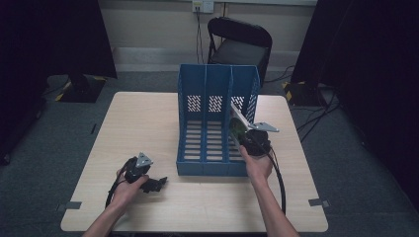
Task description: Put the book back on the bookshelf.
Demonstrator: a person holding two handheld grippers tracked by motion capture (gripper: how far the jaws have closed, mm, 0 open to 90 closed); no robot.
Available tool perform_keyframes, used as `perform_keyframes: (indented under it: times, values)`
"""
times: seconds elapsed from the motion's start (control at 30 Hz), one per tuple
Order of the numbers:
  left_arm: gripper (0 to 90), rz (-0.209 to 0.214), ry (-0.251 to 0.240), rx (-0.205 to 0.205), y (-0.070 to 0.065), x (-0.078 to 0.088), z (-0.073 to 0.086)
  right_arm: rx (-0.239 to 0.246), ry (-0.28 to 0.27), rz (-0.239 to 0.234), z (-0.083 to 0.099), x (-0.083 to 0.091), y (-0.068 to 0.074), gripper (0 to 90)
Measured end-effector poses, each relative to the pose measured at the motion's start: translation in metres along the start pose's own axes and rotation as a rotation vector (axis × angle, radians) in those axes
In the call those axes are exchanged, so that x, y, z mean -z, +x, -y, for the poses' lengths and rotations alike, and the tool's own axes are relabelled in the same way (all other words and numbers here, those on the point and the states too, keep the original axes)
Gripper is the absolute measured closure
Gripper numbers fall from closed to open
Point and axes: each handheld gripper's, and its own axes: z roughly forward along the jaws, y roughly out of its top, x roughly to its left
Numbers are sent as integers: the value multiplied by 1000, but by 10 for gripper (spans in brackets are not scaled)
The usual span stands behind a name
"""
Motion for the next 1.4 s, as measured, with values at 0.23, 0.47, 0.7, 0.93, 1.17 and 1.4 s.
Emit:
perform_keyframes:
  times: [0.23,0.47,0.7,0.93,1.17,1.4]
  values:
    - [0,0,0,0,0,0,0,13,25,5,3,-4,-1,764]
    - [0,0,0,-1,0,0,0,18,43,8,7,-6,-1,763]
    - [0,0,-1,1,0,0,0,17,39,0,9,-5,-1,758]
    - [0,0,0,-2,0,0,0,25,51,-1,16,0,-1,757]
    - [0,1,-1,-1,0,0,0,15,29,-10,20,5,-3,752]
    - [0,1,-3,0,0,0,0,5,16,-21,23,9,-1,736]
